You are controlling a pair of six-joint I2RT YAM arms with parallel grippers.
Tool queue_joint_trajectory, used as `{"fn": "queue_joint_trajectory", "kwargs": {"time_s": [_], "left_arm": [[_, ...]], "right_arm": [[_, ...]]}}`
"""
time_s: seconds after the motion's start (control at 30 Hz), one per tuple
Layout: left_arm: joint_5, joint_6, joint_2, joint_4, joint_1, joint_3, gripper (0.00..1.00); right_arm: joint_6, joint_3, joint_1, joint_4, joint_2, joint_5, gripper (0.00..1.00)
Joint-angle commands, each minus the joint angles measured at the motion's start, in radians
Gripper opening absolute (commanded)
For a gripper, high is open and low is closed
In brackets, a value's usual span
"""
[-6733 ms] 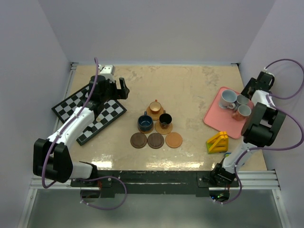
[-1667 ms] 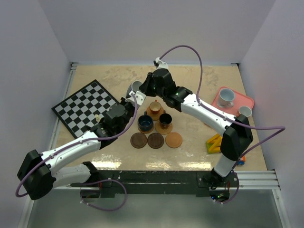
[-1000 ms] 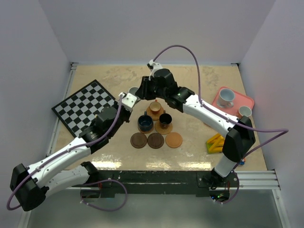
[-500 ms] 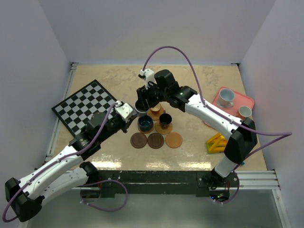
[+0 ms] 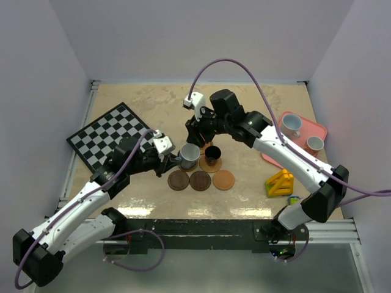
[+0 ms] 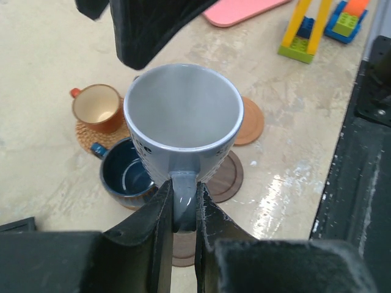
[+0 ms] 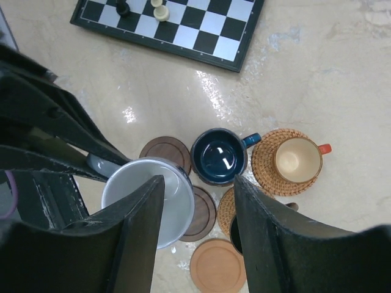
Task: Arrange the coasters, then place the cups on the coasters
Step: Place the cup on the coaster.
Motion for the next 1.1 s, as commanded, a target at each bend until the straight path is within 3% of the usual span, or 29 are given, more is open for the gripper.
{"fn": "queue_joint_trajectory", "kwargs": {"time_s": [0.0, 0.2, 0.53, 0.67, 0.77, 1.07], "left_arm": [[0.155, 0.017, 0.024, 0.045, 0.006, 0.062, 0.00], [0.180, 0.025, 0.038, 0.025, 0.008, 0.077, 0.00], [0.266, 0.037, 0.062, -0.008, 0.008, 0.105, 0.00], [0.270, 0.049, 0.067, -0.021, 0.009, 0.119, 0.00], [0.267, 0.048, 0.070, -0.023, 0.009, 0.117, 0.00], [0.273, 0.051, 0.071, -0.020, 0.009, 0.116, 0.00]], "right_arm": [[-0.074, -0.038, 0.004, -0.007, -0.043, -0.065, 0.53], [-0.102, -0.071, 0.005, -0.023, -0.053, -0.059, 0.58], [-0.118, -0.155, 0.004, -0.003, -0.109, -0.120, 0.58], [-0.140, -0.146, 0.005, -0.020, -0.072, -0.167, 0.50], [-0.148, -0.135, 0.005, -0.030, -0.049, -0.209, 0.38], [-0.152, -0.150, 0.005, -0.038, -0.067, -0.274, 0.34]]}}
